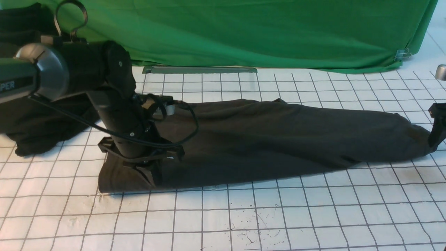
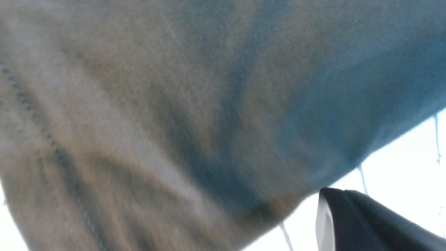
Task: Fold a long-sleeved shirt over a white checkered tablecloth.
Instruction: 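Pull the folded dark garment lengthwise by its ends to straighten it flat on the table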
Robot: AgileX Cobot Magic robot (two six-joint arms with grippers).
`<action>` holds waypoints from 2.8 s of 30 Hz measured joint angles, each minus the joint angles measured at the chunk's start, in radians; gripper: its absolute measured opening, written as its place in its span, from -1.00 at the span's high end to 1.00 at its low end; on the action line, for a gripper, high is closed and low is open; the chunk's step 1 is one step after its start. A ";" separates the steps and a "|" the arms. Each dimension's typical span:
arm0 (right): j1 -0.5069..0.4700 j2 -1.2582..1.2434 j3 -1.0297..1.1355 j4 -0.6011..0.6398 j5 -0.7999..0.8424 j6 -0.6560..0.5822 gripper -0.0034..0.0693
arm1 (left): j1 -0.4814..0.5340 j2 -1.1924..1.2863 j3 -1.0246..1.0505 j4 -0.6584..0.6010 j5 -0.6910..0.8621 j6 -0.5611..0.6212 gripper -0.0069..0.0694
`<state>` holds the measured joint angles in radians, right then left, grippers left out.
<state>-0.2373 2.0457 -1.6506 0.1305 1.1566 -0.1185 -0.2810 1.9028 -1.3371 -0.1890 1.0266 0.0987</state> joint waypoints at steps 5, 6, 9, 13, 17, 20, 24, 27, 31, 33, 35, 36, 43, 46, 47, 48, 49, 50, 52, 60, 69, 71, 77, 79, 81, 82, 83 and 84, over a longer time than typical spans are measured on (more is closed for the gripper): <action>0.002 0.067 0.000 0.063 -0.031 -0.009 -0.45 | 0.001 0.030 0.021 0.036 -0.041 -0.035 0.83; 0.002 0.078 0.000 0.067 -0.035 -0.009 -0.43 | 0.001 0.032 0.022 0.039 -0.045 -0.041 0.83; 0.002 0.100 0.000 0.076 -0.046 -0.025 -0.20 | 0.001 0.032 0.022 0.044 -0.051 -0.044 0.83; 0.002 0.102 0.000 0.076 -0.048 -0.060 0.51 | 0.001 0.032 0.022 0.045 -0.054 -0.044 0.83; 0.001 0.088 -0.006 0.020 -0.038 -0.064 0.83 | 0.001 0.032 0.022 0.046 -0.054 -0.044 0.83; -0.002 0.075 -0.021 -0.046 0.012 -0.060 0.84 | 0.001 0.032 0.022 0.046 -0.054 -0.045 0.83; -0.004 0.065 -0.027 -0.130 0.060 -0.010 0.84 | 0.000 0.032 0.022 0.045 -0.050 -0.045 0.83; -0.004 0.064 -0.008 -0.142 0.060 -0.007 0.83 | -0.001 0.032 0.022 0.046 -0.034 -0.045 0.83; -0.004 0.065 0.027 -0.163 0.060 0.002 0.63 | -0.001 0.026 0.022 0.052 -0.016 -0.045 0.83; -0.004 0.065 0.029 -0.184 0.060 0.021 0.31 | -0.001 0.004 0.022 0.055 -0.018 -0.045 0.83; -0.004 0.062 0.020 -0.201 0.060 0.033 0.01 | -0.001 -0.035 0.022 0.074 -0.035 -0.048 0.83; -0.004 0.061 0.019 -0.202 0.059 0.035 -0.05 | -0.001 -0.040 0.022 0.076 -0.037 -0.048 0.83; 0.022 -0.078 -0.016 -0.204 0.044 0.082 -0.34 | 0.060 -0.140 -0.062 0.155 -0.059 -0.127 0.83; 0.071 -0.122 -0.059 -0.201 0.037 0.072 -0.24 | 0.094 -0.109 -0.164 0.091 -0.058 -0.084 0.83; 0.088 -0.127 -0.068 -0.197 0.037 0.067 -0.21 | 0.097 -0.091 -0.204 0.075 -0.057 -0.071 0.83; 0.110 -0.132 -0.084 -0.181 0.038 0.056 -0.18 | 0.095 -0.070 -0.249 0.054 -0.057 -0.062 0.83; 0.115 -0.132 -0.086 -0.181 0.038 0.053 -0.17 | 0.095 -0.069 -0.249 0.049 -0.057 -0.061 0.83; 0.146 -0.132 -0.099 -0.155 0.039 0.024 -0.13 | 0.088 -0.032 -0.329 0.021 -0.055 -0.050 0.83; 0.182 -0.132 -0.106 -0.120 0.039 -0.007 -0.08 | 0.072 0.030 -0.417 -0.005 -0.046 -0.044 0.83; 0.317 -0.132 -0.110 -0.061 0.051 -0.043 0.00 | -0.006 0.319 -0.770 -0.070 0.001 0.108 0.81; 0.346 -0.132 -0.110 -0.060 0.055 -0.039 0.00 | -0.118 0.481 -0.840 -0.035 -0.066 0.289 0.13; 0.346 -0.132 -0.110 -0.060 0.055 -0.037 0.00 | -0.129 0.499 -0.840 -0.005 -0.085 0.294 -0.06; 0.346 -0.132 -0.110 -0.060 0.057 -0.033 0.00 | -0.135 0.549 -0.840 0.082 -0.151 0.282 -0.38; 0.346 -0.132 -0.110 -0.060 0.058 -0.033 0.00 | -0.135 0.556 -0.840 0.108 -0.170 0.260 -0.36; 0.346 -0.132 -0.110 -0.060 0.058 -0.033 0.00 | -0.135 0.557 -0.841 0.127 -0.181 0.243 -0.28; 0.346 -0.132 -0.110 -0.060 0.058 -0.033 0.00 | -0.136 0.558 -0.842 0.145 -0.192 0.239 -0.15; 0.346 -0.132 -0.110 -0.060 0.058 -0.033 0.00 | -0.136 0.558 -0.842 0.153 -0.197 0.239 -0.05; 0.346 -0.132 -0.110 -0.060 0.058 -0.033 0.00 | -0.136 0.558 -0.842 0.163 -0.203 0.239 0.10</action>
<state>0.1083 1.9139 -1.7604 0.0709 1.2142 -0.1519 -0.4175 2.4611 -2.1794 -0.0259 0.8240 0.3379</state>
